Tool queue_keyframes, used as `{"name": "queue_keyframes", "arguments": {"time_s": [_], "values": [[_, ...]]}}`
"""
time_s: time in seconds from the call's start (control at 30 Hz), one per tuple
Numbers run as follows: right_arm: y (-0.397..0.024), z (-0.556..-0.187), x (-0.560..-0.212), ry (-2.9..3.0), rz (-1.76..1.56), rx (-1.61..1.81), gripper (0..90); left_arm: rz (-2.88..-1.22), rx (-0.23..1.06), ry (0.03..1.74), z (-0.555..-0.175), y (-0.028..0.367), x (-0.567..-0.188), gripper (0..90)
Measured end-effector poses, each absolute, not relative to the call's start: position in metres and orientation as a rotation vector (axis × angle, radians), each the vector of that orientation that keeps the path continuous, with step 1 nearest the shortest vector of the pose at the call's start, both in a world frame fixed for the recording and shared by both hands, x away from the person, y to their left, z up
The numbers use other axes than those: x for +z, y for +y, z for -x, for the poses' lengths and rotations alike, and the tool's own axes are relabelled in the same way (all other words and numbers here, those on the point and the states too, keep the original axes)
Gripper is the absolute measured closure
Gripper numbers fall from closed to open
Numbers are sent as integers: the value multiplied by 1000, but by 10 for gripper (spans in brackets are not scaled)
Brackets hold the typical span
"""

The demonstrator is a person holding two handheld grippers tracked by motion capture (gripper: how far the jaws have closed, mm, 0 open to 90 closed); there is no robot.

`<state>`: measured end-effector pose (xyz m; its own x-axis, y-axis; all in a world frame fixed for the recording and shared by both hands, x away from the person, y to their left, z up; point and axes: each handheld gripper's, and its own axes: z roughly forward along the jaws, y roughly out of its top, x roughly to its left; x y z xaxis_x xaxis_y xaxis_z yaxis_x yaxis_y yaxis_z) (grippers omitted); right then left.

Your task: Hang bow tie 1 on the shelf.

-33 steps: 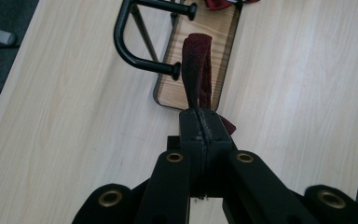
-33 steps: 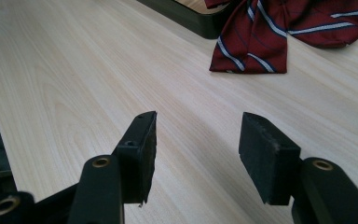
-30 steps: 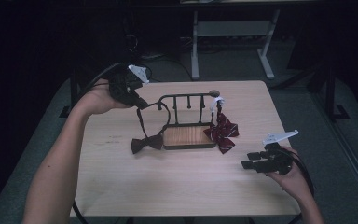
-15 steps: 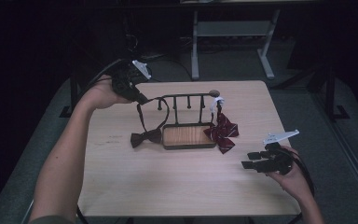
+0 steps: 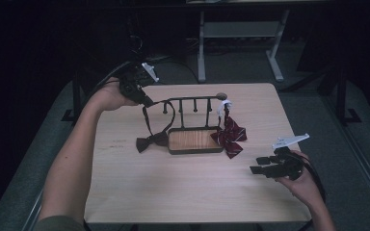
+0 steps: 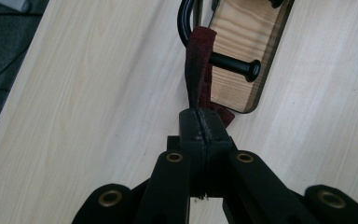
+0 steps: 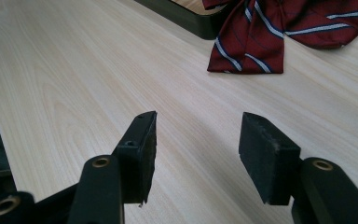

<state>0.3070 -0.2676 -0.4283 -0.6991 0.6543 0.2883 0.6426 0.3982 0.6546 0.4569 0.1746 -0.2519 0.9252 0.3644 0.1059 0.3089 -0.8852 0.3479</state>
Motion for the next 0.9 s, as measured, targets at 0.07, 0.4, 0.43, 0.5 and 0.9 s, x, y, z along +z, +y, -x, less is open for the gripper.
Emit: {"name": "queue_keyframes", "arguments": {"time_s": [0.07, 0.4, 0.43, 0.5, 0.9], "values": [[-267, -307, -428, 2614, -1212, 1212, 463, -2759, 236, 504, -459, 175, -253, 898], [-268, -308, -429, 2614, -1216, 1208, 462, -2769, 273, 557, -467, 180, -256, 894], [-268, -308, -429, 2614, -1217, 1207, 462, -2770, 275, 561, -467, 179, -256, 894], [-269, -308, -429, 2612, -1223, 1206, 462, -2776, 275, 556, -468, 179, -257, 894], [-270, -307, -428, 2607, -1214, 1211, 462, -2786, 291, 556, -468, 175, -259, 884]]}}
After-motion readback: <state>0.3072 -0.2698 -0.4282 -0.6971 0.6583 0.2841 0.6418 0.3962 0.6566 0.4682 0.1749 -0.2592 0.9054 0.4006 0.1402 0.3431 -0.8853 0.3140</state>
